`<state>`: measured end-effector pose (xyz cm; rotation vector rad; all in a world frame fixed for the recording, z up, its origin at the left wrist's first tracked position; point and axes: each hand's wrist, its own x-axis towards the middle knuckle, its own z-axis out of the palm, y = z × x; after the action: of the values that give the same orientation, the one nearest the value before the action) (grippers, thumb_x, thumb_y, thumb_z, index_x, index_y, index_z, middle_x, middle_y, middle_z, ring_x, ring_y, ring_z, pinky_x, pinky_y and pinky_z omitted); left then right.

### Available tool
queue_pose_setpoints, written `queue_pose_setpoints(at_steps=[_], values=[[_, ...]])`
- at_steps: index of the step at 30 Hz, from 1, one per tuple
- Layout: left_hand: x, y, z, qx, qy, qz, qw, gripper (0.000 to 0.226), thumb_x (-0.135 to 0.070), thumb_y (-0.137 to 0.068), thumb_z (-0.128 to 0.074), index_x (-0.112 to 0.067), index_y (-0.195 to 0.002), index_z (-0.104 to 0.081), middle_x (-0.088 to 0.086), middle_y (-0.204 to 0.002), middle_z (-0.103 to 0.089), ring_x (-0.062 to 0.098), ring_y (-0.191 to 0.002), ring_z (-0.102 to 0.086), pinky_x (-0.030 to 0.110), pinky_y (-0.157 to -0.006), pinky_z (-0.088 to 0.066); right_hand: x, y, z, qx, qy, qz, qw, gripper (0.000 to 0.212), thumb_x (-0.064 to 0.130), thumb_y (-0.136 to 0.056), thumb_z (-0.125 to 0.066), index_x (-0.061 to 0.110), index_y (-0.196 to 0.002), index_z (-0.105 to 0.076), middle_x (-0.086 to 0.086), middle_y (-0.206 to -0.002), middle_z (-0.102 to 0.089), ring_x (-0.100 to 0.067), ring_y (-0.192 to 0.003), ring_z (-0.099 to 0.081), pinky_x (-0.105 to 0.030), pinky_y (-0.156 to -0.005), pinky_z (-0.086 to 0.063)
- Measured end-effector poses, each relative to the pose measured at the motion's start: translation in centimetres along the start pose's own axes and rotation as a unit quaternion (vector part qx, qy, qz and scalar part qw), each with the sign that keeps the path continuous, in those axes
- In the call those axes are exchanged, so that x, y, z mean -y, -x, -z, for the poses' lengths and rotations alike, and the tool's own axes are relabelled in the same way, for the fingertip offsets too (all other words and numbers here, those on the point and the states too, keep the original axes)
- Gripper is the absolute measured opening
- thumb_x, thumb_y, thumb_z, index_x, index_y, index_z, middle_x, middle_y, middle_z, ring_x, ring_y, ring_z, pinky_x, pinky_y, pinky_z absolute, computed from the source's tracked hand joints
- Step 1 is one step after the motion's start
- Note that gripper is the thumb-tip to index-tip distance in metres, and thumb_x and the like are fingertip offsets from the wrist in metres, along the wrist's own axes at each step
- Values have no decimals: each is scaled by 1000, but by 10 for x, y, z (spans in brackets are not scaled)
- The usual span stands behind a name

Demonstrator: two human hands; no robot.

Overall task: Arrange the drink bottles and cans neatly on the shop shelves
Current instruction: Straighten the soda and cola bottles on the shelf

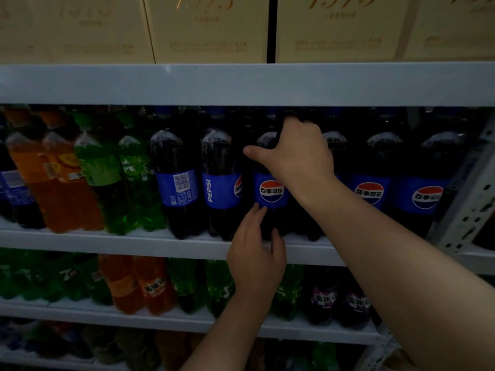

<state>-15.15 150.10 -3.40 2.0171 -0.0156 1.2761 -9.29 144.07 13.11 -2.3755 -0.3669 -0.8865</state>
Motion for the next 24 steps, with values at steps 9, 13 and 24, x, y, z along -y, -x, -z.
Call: queue_pose_setpoints(at_steps=[9, 13, 24], values=[[34, -32, 40, -92, -94, 55, 990, 55, -37, -80, -70, -8, -124, -53, 10, -125, -49, 22, -116, -46, 23, -99, -32, 7, 53, -14, -112, -107, 141, 978, 34, 26, -91, -52, 7, -118, -60, -5, -119, -59, -16, -101, -57, -32, -78, -50], [33, -45, 40, -46, -138, 92, 985, 81, -37, -68, -77, -10, -136, -41, 12, -132, -48, 27, -118, -44, 37, -93, -42, 33, 49, -33, 47, -205, 58, 976, 60, 29, -91, -52, 13, -145, -32, -3, -146, -40, -12, -129, -37, -17, -100, -27], [39, -47, 47, 24, -142, 57, 988, 82, -35, -77, -78, -6, -143, -37, 13, -133, -54, 29, -117, -54, 34, -96, -42, 58, 12, -37, 74, -138, 19, 987, 39, 36, -86, -63, 12, -113, -50, -9, -113, -54, -23, -98, -55, -27, -72, -40]])
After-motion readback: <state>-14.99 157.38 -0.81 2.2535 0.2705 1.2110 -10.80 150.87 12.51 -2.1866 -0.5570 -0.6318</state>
